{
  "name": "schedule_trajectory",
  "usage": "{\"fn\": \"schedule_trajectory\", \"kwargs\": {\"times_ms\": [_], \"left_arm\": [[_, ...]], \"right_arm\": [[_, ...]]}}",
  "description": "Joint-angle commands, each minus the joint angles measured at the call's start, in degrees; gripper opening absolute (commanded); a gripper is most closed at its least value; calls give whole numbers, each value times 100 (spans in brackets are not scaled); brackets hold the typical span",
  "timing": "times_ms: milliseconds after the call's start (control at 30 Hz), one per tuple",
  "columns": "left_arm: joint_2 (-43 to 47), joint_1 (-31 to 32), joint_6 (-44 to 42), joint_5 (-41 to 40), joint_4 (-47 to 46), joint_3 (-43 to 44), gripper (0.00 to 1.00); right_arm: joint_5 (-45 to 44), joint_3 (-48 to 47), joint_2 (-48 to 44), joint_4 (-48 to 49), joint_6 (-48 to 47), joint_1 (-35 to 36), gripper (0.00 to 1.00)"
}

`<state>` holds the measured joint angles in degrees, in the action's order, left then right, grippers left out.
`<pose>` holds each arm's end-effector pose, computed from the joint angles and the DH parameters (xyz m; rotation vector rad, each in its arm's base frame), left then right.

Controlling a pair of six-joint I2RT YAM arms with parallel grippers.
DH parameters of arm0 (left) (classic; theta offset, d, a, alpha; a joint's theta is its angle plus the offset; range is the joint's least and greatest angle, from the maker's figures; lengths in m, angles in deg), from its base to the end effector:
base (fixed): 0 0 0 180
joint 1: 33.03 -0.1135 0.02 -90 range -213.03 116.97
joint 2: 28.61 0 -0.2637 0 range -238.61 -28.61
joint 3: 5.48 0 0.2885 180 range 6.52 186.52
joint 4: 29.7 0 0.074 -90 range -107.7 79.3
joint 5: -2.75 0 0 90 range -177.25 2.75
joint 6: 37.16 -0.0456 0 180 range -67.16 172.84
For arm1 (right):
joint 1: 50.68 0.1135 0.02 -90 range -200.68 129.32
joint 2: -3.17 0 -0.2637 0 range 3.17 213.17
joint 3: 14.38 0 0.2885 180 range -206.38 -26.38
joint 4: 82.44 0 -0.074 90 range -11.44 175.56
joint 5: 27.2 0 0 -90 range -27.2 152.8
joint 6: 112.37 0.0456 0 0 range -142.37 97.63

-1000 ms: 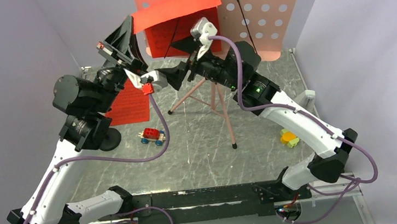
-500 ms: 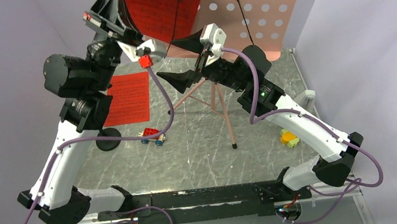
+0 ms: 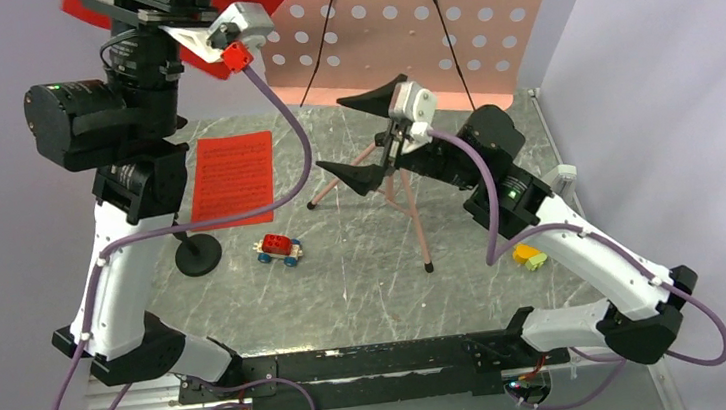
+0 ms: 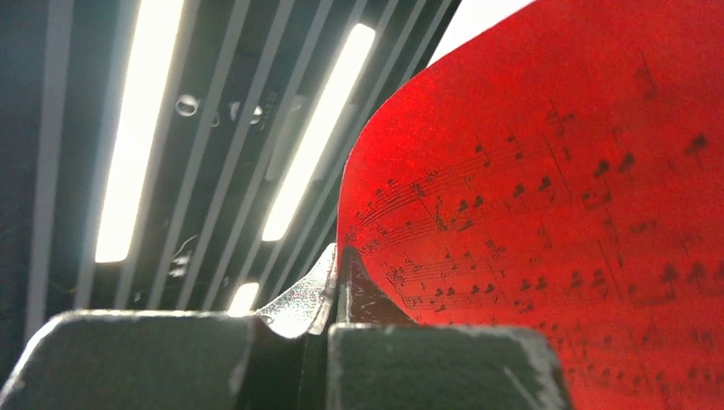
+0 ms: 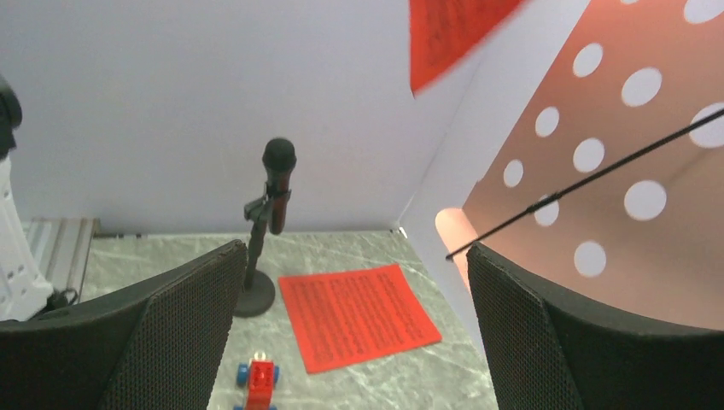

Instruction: Pack up the instrument practice props

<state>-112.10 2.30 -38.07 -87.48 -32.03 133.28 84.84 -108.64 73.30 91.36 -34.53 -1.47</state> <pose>0.1784 -0.1262 0.7136 0.5225 0.2694 0.9444 0.1858 0.2416 0.5152 -0.9463 0.9244 0.7941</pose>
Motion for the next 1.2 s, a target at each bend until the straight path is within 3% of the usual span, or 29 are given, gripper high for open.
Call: {"fn": "schedule_trajectory", "kwargs": {"times_ms": [0, 100, 267, 333, 500, 633, 867, 1000, 1167], "left_arm": [[93, -7, -738, -890, -137, 266, 1], [365, -147, -761, -1496, 277, 9, 1], [1033, -697, -404, -2571, 1155, -1138, 1], [1364, -898, -194, -2733, 1649, -1760, 1], [2083, -1259, -119, -2897, 1823, -3308, 1], [2123, -1388, 384, -2984, 2234, -3455, 1], [1929, -1457, 331, -2837, 1958, -3801, 1], [1683, -1523, 351, -2743, 1994, -3525, 1], [1069, -1621, 767, -2667, 3215, -2602, 1]], "right_arm": [[175, 425, -472, -514, -620, 1, 100], [-1, 676, -746, -872, -890, 1, 100], [-308, 1071, -1274, -1460, -1388, -10, 100], [-467, 1272, -1480, -1673, -1347, -24, 100], [-755, 1694, -1832, -1813, -875, -133, 100], [-471, 1781, -1892, -1835, -808, -429, 100], [-424, 1845, -1871, -1760, -681, -496, 100], [-399, 1860, -1905, -1758, -679, -574, 100], [-370, 1887, -1997, -1792, -649, -635, 100]]}}
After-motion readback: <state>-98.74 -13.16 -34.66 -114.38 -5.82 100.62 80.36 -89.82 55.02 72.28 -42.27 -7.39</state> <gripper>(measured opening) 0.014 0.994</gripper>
